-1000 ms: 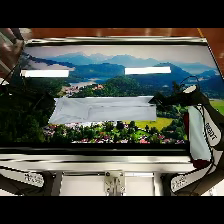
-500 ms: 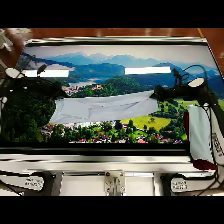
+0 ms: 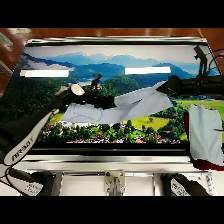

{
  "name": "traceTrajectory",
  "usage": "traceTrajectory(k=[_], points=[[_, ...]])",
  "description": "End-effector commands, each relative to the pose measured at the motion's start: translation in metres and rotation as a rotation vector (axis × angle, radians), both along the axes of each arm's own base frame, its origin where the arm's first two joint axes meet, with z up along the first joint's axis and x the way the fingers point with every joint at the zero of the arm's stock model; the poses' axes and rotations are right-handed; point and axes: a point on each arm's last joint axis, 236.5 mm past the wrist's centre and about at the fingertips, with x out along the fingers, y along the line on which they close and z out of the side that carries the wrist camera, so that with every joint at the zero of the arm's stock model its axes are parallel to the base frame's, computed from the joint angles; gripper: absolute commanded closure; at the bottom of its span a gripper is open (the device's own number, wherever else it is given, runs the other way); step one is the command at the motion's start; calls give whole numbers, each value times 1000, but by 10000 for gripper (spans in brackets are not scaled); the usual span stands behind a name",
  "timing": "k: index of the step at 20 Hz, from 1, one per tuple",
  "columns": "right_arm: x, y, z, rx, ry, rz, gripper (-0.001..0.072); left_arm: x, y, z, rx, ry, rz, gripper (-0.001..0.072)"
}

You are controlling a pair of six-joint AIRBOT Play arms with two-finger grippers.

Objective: Fold the shirts.

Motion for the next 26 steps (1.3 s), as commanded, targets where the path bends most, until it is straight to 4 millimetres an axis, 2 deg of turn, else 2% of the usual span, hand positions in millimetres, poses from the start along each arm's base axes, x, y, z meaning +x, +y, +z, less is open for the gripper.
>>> traceTrajectory(k=[1,3,4,6,8,10,11,13,15,17,18,20,22,23,24,25,26], points=[[-38,8,44,31,-32,-35,639,-32,-66,-25,-77,84,28,668],[-48,9,58,35,-66,-47,639,-52,-84,-42,-72,122,5,668],[-50,10,62,39,-72,-54,639,-48,-85,-45,-70,100,12,669],[-49,6,60,23,-72,-62,639,-25,-73,-35,-77,52,62,669],[-40,4,54,24,-63,-78,639,8,-41,-8,-72,-59,73,670],[-25,7,45,31,-55,-84,638,45,13,29,-37,-167,113,670],[-16,16,40,39,-54,-73,639,62,46,53,-18,-226,146,670],[5,53,25,59,-60,-31,639,89,118,105,11,-335,238,670],[24,108,3,88,-68,20,639,102,191,160,25,-434,353,670],[33,172,-29,128,-44,62,639,95,254,206,40,-504,447,669],[34,204,-51,152,-17,72,639,87,279,223,49,-525,481,669],[36,255,-94,209,55,46,639,69,318,250,69,-561,535,669],[33,293,-136,235,132,33,638,54,339,267,84,-585,567,669],[34,305,-153,243,163,21,638,46,344,271,90,-584,567,669],[35,317,-164,268,199,4,603,39,344,272,93,-576,555,669],[37,326,-169,301,229,-14,412,33,341,269,100,-560,532,669],[42,333,-168,332,237,-16,183,28,337,264,109,-540,509,669]])
